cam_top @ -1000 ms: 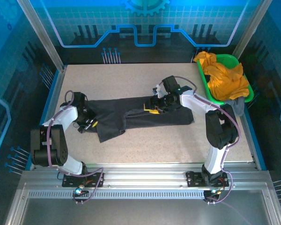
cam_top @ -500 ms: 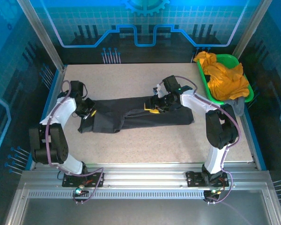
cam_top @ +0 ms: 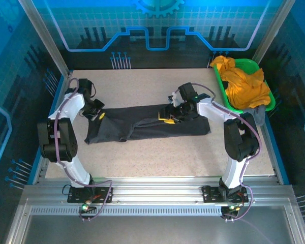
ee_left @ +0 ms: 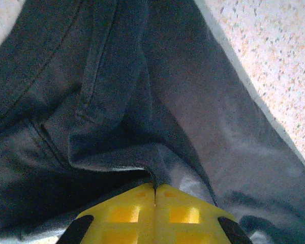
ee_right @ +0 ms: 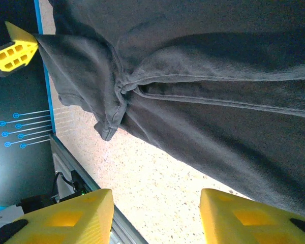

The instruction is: Fold and stack the t-shirts

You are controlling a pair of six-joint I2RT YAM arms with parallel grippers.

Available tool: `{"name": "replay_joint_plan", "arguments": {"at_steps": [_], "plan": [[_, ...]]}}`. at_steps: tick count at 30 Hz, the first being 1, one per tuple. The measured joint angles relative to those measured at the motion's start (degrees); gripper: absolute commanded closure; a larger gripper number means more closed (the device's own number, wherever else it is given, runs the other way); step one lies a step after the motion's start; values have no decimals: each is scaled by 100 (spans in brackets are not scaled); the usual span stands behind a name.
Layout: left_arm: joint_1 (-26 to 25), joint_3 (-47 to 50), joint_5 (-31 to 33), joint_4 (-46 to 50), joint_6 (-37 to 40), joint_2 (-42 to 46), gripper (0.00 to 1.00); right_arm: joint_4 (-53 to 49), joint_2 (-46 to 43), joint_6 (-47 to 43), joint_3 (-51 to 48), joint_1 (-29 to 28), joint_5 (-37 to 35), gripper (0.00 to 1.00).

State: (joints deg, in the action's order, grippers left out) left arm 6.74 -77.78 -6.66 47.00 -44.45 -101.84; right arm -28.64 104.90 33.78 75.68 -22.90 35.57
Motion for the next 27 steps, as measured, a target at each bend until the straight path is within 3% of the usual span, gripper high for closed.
{"name": "replay_joint_plan", "arguments": {"at_steps": [24, 27], "plan": [[125, -789, 953, 0, 763, -1515, 100, 2, -417, 94, -468, 380, -627, 57], [125, -789, 1036, -11, 863, -1569, 78, -35, -472, 114, -479, 531, -767, 59]]}}
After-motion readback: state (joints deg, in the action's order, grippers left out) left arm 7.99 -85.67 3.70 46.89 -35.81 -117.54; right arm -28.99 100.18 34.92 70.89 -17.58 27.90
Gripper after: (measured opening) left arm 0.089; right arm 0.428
